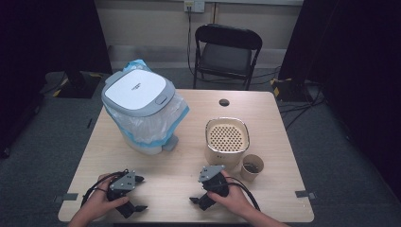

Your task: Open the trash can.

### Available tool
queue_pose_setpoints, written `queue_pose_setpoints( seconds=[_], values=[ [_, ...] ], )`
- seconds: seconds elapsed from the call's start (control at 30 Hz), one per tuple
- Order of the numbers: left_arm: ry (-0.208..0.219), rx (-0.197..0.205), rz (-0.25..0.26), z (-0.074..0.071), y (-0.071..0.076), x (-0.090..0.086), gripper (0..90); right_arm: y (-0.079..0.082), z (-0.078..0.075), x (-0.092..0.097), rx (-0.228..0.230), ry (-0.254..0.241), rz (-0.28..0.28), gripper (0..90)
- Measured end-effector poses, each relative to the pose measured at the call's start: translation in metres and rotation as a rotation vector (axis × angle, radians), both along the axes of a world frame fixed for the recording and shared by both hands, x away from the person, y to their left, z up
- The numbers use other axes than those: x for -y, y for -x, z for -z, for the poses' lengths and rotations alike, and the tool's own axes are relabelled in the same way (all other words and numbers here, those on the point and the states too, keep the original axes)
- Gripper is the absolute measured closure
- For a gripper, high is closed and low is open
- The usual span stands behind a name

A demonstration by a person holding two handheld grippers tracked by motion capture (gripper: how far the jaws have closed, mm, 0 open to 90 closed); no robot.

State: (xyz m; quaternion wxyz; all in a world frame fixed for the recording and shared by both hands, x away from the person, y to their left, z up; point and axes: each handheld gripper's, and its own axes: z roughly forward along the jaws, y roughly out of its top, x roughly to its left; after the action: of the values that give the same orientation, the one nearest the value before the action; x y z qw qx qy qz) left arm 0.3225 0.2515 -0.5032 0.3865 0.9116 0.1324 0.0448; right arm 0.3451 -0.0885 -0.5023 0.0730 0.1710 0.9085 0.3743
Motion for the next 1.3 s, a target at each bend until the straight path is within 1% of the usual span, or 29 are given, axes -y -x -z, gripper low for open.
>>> queue_pose_setpoints(
  seconds=[0.13, 0.2, 0.23, 0.27, 0.3, 0.33, 0.4, 0.47, 0.53, 0.57, 0.67, 0.77, 0.8, 0.87, 0.93, 0.97, 1.0, 1.03, 1.07, 1.17, 1.23, 1.27, 1.3],
  values=[
    [0.000, 0.000, -0.001, 0.000, 0.000, 0.000, 0.0, 0.000, 0.000, 0.000, 0.002, -0.001, -0.001, 0.0],
    [0.000, 0.000, -0.001, 0.000, 0.000, 0.000, 0.0, 0.000, -0.001, 0.000, -0.005, 0.009, -0.002, 0.0],
    [0.000, 0.001, 0.000, 0.000, 0.000, 0.000, 0.0, 0.000, -0.003, 0.000, -0.010, 0.021, -0.010, 1.0],
    [0.001, 0.000, -0.001, 0.000, 0.000, 0.000, 0.0, -0.001, -0.004, 0.000, -0.008, 0.028, -0.014, 6.0],
    [0.000, 0.001, -0.001, 0.000, 0.000, 0.000, 0.0, -0.001, -0.005, 0.001, -0.013, 0.018, -0.022, 14.2],
    [0.000, 0.001, -0.001, 0.000, 0.000, 0.000, 0.0, -0.002, -0.009, 0.002, -0.015, 0.021, -0.024, 20.4],
    [0.000, 0.001, -0.001, 0.000, 0.000, 0.000, 0.0, -0.003, -0.014, 0.002, -0.029, 0.022, -0.028, 12.5],
    [0.000, 0.001, -0.001, 0.000, 0.000, 0.000, 0.0, -0.004, -0.020, 0.003, -0.038, 0.008, -0.036, 18.6],
    [0.000, 0.000, 0.000, 0.000, 0.000, 0.000, 0.0, -0.004, -0.027, 0.003, -0.037, 0.013, -0.039, 14.8],
    [0.003, 0.001, 0.000, 0.000, 0.000, 0.000, 0.0, -0.003, -0.031, 0.003, -0.039, 0.015, -0.049, 16.5],
    [-0.001, 0.000, -0.001, 0.000, 0.000, 0.000, 0.0, -0.002, -0.043, 0.001, -0.047, 0.028, -0.058, 15.9],
    [0.002, 0.002, 0.000, 0.000, 0.000, 0.000, 0.0, -0.002, -0.054, -0.001, -0.056, 0.027, -0.062, 16.0],
    [0.000, 0.002, -0.001, 0.000, 0.000, 0.000, 0.0, -0.002, -0.058, -0.001, -0.067, 0.018, -0.065, 16.0],
    [0.002, 0.002, -0.001, 0.000, 0.000, 0.000, 0.0, -0.003, -0.066, -0.003, -0.071, 0.016, -0.082, 16.3],
    [0.000, 0.001, -0.002, 0.000, 0.000, 0.000, 0.0, -0.002, -0.073, -0.005, -0.063, 0.023, -0.082, 16.3],
    [-0.001, 0.003, -0.004, 0.000, 0.000, 0.000, 0.0, -0.002, -0.076, -0.005, -0.067, 0.024, -0.087, 16.4],
    [-0.001, 0.003, -0.004, 0.000, 0.000, 0.000, 0.0, -0.003, -0.081, -0.006, -0.073, 0.025, -0.098, 16.6],
    [-0.001, 0.003, -0.004, 0.000, 0.000, 0.000, 0.0, -0.003, -0.081, -0.006, -0.073, 0.025, -0.098, 16.6],
    [-0.001, 0.003, -0.004, 0.000, 0.000, 0.000, 0.0, -0.003, -0.087, -0.007, -0.072, 0.032, -0.108, 16.7],
    [-0.001, 0.004, -0.004, 0.000, 0.000, 0.000, 0.0, -0.004, -0.096, -0.009, -0.070, 0.047, -0.127, 16.7],
    [0.002, 0.003, -0.004, 0.000, 0.000, 0.000, 0.0, -0.005, -0.102, -0.010, -0.106, 0.029, -0.133, 17.0],
    [0.000, 0.003, -0.004, 0.000, 0.000, 0.000, 0.0, -0.006, -0.104, -0.010, -0.107, 0.019, -0.145, 17.0],
    [0.000, 0.003, -0.004, 0.000, 0.000, 0.000, 0.0, -0.007, -0.107, -0.010, -0.113, 0.021, -0.141, 17.0]
  ],
)
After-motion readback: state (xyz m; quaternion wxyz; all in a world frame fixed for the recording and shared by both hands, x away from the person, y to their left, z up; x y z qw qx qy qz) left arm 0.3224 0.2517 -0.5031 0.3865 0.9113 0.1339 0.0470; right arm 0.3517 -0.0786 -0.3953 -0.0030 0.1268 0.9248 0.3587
